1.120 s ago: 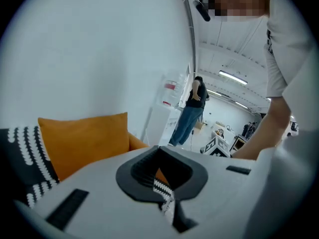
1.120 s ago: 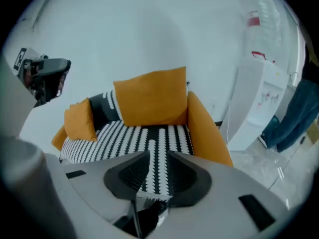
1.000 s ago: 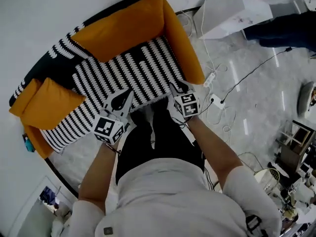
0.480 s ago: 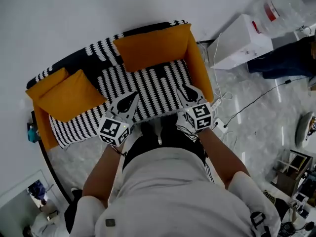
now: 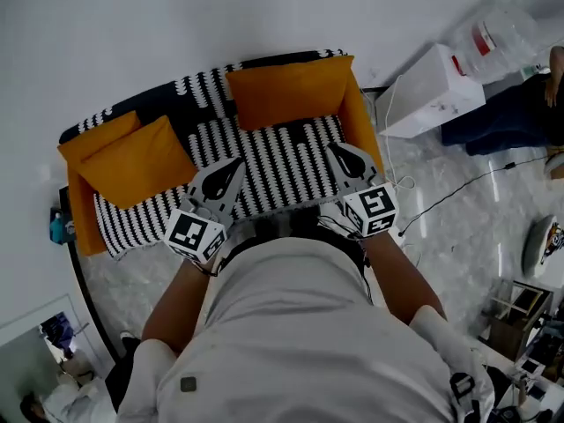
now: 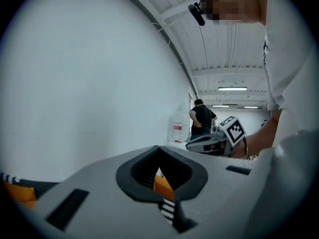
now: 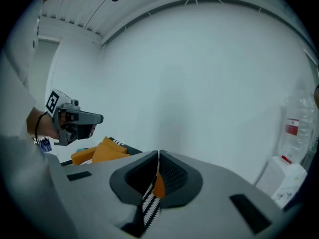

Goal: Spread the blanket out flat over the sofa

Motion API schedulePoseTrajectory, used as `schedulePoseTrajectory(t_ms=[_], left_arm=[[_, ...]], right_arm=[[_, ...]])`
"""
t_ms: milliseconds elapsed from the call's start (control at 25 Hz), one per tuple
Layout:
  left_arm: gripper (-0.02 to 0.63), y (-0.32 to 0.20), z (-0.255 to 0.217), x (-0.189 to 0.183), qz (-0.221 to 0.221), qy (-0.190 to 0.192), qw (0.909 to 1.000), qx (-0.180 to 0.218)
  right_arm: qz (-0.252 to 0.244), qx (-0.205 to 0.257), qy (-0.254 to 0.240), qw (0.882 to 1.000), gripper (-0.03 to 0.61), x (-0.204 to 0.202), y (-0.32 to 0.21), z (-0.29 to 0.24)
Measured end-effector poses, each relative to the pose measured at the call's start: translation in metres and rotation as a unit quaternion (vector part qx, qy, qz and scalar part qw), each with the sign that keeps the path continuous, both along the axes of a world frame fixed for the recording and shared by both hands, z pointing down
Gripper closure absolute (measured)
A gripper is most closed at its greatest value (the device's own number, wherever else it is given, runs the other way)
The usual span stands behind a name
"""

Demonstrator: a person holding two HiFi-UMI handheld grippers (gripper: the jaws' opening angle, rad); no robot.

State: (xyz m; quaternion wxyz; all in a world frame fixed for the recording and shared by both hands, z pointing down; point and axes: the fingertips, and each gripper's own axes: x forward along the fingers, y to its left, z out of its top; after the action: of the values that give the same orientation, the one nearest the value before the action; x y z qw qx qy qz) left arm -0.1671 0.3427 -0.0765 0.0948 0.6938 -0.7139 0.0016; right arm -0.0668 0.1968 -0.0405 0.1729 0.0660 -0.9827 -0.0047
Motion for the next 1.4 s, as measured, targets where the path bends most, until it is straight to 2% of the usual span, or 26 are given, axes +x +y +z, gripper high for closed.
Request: schedulePoseTrajectory(t_ms=[280,560,760,1040,1200,1400], left_arm=[[0.604,0.019,-0.014,-0.009,-0.002,0.016,0.9998,0.013],[0.604,0.024,-0.017,-0.011,-0.009,0.020,0.9997,0.014],[0.604,0.027,-0.026,0.006,-0.023,0.023,0.9993,0.018],[0.604,0.016,-0.033,0.073,-0.030,0.021,0.9992,0.017],[0.604,0.006,-0.040,0.131,-0.027,0.022,0.9991,0.022],[0.604,-0.006,-0.042,0.214,-0.014,0.005,0.9996,0.025]], right_arm=[[-0.018,0.008,-0.030,0.999,0.551,0.004,0.032,-0.031],[-0.020,0.007,-0.025,0.999,0.552,0.021,0.029,-0.043],[-0.031,0.011,-0.025,0.999,0.552,0.045,0.024,-0.051],[-0.040,0.013,-0.034,0.999,0.552,0.111,0.012,-0.061],[-0.040,0.015,-0.040,0.998,0.552,0.168,0.006,-0.068],[-0.043,0.018,-0.051,0.998,0.552,0.242,0.005,-0.067]])
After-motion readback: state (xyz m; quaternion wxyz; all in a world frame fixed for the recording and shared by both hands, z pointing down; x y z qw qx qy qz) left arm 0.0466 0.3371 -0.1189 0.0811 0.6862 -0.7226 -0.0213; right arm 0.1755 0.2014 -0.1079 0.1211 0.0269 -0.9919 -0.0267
